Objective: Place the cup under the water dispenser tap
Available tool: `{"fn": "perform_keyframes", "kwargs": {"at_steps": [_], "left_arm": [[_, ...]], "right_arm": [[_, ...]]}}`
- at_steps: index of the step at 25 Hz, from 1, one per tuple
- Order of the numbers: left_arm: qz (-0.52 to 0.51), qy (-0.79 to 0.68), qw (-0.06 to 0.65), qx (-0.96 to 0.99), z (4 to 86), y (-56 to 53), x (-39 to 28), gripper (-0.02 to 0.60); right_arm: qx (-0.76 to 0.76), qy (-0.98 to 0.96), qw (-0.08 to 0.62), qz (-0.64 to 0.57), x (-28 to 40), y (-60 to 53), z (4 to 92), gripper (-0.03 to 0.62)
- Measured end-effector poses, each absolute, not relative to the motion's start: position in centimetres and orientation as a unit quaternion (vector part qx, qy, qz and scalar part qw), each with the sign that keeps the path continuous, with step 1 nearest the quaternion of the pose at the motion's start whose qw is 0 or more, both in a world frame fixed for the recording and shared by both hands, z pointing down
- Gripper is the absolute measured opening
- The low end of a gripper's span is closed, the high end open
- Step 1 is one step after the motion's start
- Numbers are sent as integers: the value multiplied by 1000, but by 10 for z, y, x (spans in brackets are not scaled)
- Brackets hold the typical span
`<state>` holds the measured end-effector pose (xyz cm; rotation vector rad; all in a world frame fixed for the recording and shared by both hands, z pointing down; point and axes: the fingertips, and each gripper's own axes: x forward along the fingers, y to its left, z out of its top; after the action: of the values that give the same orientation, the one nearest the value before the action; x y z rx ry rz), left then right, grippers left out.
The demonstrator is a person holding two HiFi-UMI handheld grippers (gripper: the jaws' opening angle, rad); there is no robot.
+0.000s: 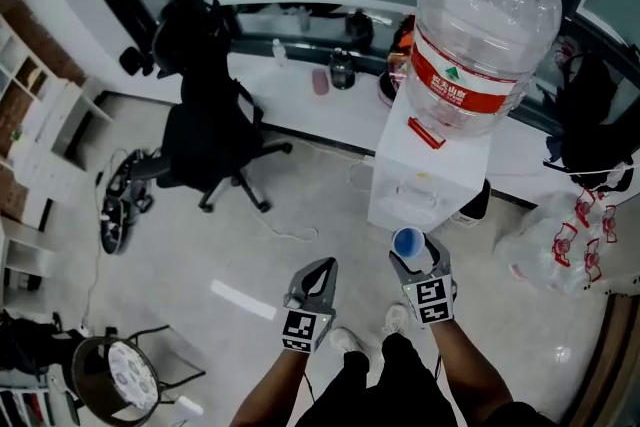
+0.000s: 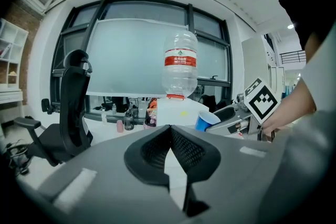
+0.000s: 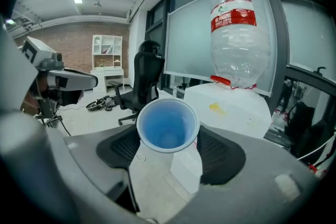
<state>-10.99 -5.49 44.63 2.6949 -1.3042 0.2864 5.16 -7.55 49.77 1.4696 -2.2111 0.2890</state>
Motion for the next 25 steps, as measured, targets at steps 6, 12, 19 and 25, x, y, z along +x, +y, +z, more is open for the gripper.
{"fn": "perform_keyframes", "kwargs": {"at_steps": [6, 12, 19, 25], "left_arm": [[98, -451, 81, 883, 497, -87, -109, 17], [114, -453, 80, 881, 554, -117, -101, 17], [127, -444, 72, 884, 604, -147, -84, 17], [137, -452, 94, 877, 645, -151, -78, 17]], "right_arm": [[528, -801, 257, 116, 63, -109, 555, 337], [528, -795, 272, 122, 75, -141, 622, 337], [524, -784, 308, 126, 91, -181, 700, 337], [529, -770, 324, 148, 100, -207, 751, 337]]}}
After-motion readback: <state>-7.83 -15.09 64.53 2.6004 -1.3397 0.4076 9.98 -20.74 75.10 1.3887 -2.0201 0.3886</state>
